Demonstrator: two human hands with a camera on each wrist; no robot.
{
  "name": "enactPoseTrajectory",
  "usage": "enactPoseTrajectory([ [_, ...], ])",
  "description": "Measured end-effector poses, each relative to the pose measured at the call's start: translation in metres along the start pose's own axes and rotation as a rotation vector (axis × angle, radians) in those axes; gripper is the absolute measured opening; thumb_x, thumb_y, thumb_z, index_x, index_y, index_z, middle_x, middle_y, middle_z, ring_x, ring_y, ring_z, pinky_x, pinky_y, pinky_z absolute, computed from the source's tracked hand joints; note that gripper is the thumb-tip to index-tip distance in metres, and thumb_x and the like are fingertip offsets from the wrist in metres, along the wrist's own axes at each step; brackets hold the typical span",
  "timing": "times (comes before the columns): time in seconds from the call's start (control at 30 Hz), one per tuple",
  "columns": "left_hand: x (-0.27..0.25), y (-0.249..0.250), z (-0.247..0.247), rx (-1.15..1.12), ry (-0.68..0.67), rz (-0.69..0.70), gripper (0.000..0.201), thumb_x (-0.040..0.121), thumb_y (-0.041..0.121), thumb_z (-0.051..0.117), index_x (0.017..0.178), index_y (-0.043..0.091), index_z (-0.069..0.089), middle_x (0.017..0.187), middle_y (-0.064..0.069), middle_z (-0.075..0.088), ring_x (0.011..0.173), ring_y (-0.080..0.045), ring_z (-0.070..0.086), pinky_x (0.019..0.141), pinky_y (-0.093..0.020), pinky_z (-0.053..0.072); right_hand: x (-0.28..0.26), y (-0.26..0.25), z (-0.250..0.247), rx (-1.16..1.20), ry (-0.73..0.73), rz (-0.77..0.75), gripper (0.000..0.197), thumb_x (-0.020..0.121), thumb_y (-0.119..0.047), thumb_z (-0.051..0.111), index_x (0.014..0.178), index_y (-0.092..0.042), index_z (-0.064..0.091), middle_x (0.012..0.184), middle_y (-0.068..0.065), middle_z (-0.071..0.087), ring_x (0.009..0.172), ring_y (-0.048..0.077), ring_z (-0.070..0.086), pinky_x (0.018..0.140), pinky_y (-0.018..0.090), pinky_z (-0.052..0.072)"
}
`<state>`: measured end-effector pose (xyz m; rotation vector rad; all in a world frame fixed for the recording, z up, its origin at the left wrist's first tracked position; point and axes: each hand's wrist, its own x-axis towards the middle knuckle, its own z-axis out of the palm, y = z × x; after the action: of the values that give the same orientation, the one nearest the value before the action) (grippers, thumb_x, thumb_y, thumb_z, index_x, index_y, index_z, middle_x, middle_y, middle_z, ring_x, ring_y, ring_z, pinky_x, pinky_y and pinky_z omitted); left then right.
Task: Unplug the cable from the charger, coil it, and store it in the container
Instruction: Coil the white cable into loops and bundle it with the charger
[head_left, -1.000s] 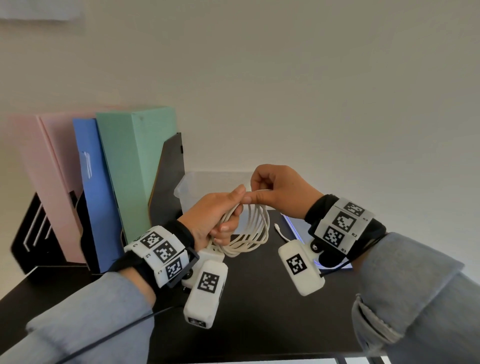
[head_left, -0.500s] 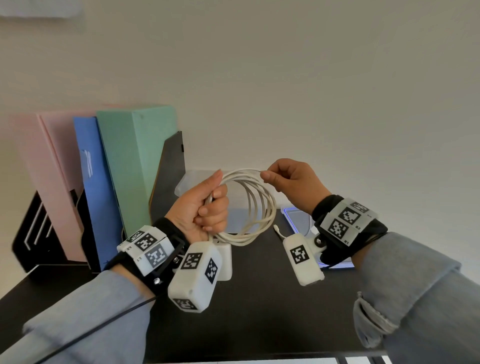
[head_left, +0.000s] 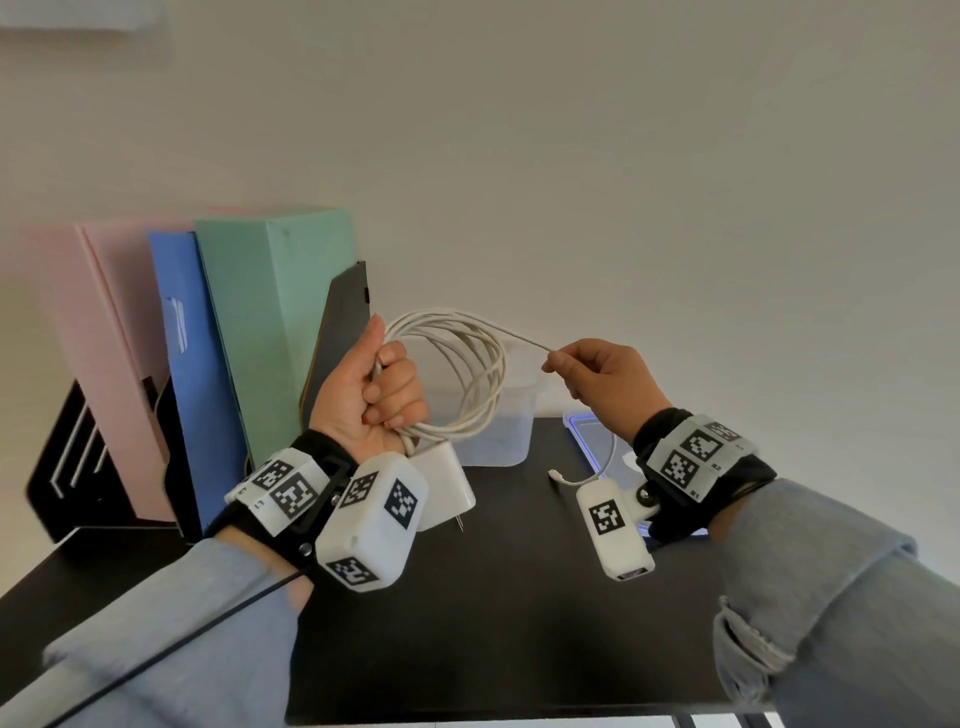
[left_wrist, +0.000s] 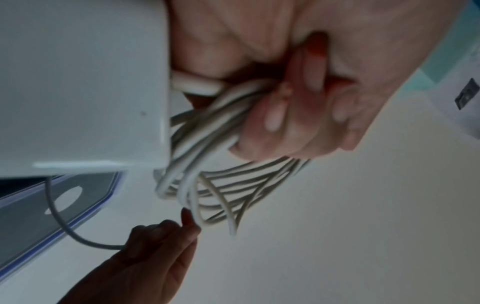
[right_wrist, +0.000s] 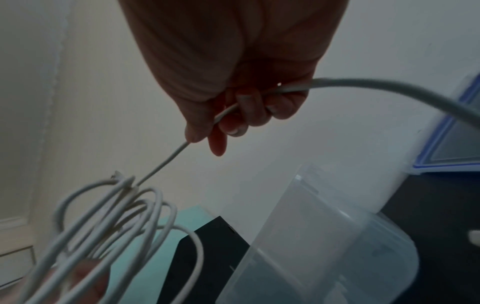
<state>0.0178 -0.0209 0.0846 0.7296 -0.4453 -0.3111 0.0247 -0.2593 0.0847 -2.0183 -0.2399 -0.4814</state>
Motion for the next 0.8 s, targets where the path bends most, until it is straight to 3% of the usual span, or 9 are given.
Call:
enactPoseTrajectory([
  [0.1,0.002,0.003,-0.004,-0.060,0.114,0.054,0.043,0.079,0.049,0.055,0.048,0.019,0.049,0.028,0.005,0.032,0.020,-0.007,0.028,0.028,-0.015,0.026,-0.001,0.004,-0.001,-0.011,0.008,0.033,0.025,0.091,-0.027,0.056,0.090,-0.006,0.069,0.058,0.000,0.048,0.052,0.010,0.042,0.059,0.022,0.040],
  [0.2,0.003,0.006,-0.008,-0.089,0.188,0.116,0.054,0.091,0.048,0.037,0.046,0.020,0.048,0.028,0.005,0.031,0.021,-0.008,0.027,0.028,-0.015,0.024,-0.002,0.009,-0.001,-0.036,0.013,0.047,0.026,0.091,-0.026,0.056,0.095,-0.005,0.069,0.061,0.000,0.051,0.054,0.011,0.044,0.061,0.025,0.042],
  [0.33,0.006,0.007,-0.012,-0.103,0.246,0.176,0.058,0.095,0.048,0.030,0.047,0.020,0.047,0.030,0.005,0.031,0.022,-0.007,0.027,0.030,-0.014,0.027,-0.003,0.013,0.000,-0.064,0.028,0.013,0.021,0.093,-0.020,0.051,0.100,-0.012,0.069,0.053,-0.017,0.050,0.043,-0.002,0.044,0.052,0.008,0.034],
  [0.37,0.007,0.007,-0.014,-0.105,0.258,0.188,0.057,0.095,0.049,0.030,0.048,0.020,0.046,0.030,0.006,0.031,0.022,-0.007,0.027,0.030,-0.014,0.027,-0.004,0.012,0.001,-0.089,0.023,-0.012,0.022,0.094,-0.018,0.049,0.104,-0.014,0.069,0.058,-0.018,0.053,0.046,-0.005,0.046,0.054,0.006,0.034],
  [0.43,0.008,0.007,-0.016,-0.112,0.274,0.210,0.053,0.095,0.049,0.030,0.052,0.020,0.044,0.032,0.006,0.032,0.024,-0.006,0.027,0.031,-0.014,0.028,-0.005,0.012,0.003,-0.174,-0.001,-0.060,0.027,0.095,-0.017,0.047,0.112,-0.017,0.067,0.081,-0.011,0.059,0.071,-0.005,0.050,0.074,0.012,0.037],
  [0.5,0.009,0.007,-0.018,-0.102,0.289,0.237,0.046,0.096,0.047,0.029,0.060,0.020,0.039,0.033,0.006,0.033,0.025,-0.006,0.028,0.032,-0.014,0.030,-0.005,0.010,0.005,-0.305,-0.051,-0.097,0.030,0.095,-0.020,0.045,0.118,-0.023,0.065,0.091,-0.006,0.055,0.088,0.007,0.050,0.083,0.021,0.035],
  [0.63,0.010,0.003,-0.018,-0.043,0.339,0.281,0.039,0.098,0.041,0.034,0.064,0.021,0.036,0.038,0.008,0.034,0.031,-0.005,0.029,0.038,-0.015,0.033,-0.010,0.003,0.009,-0.508,-0.129,-0.158,0.029,0.095,-0.029,0.045,0.116,-0.033,0.064,0.077,-0.014,0.045,0.084,0.011,0.049,0.072,0.025,0.037],
  [0.73,0.011,-0.001,-0.018,-0.026,0.359,0.265,0.039,0.098,0.038,0.035,0.063,0.019,0.035,0.041,0.009,0.035,0.033,-0.004,0.030,0.043,-0.014,0.035,-0.016,-0.006,0.013,-0.589,-0.144,-0.226,0.028,0.094,-0.033,0.046,0.114,-0.033,0.066,0.084,-0.010,0.048,0.081,0.010,0.050,0.061,0.021,0.034],
  [0.8,0.013,-0.001,-0.019,-0.026,0.353,0.240,0.039,0.099,0.037,0.032,0.064,0.019,0.036,0.041,0.008,0.037,0.034,-0.004,0.031,0.044,-0.013,0.037,-0.020,-0.012,0.015,-0.658,-0.171,-0.276,0.028,0.094,-0.035,0.045,0.113,-0.034,0.066,0.090,-0.008,0.052,0.081,0.013,0.053,0.061,0.022,0.035],
])
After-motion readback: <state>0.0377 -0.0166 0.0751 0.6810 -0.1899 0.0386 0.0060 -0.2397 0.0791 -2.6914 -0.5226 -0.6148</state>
